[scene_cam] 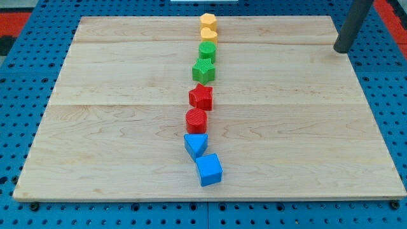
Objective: Separate the yellow heart and green circle
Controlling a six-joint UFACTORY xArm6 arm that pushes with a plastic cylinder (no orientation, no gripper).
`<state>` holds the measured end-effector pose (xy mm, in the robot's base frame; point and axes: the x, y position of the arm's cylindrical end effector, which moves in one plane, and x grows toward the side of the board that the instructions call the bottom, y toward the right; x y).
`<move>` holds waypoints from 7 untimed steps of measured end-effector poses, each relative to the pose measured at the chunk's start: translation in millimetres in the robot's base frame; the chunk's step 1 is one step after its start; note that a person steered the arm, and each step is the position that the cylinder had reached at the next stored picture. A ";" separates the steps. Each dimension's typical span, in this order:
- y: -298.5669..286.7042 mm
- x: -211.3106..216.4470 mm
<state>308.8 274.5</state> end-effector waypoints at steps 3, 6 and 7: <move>-182.8 20.9; -186.2 11.8; -188.2 12.0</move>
<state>320.7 86.3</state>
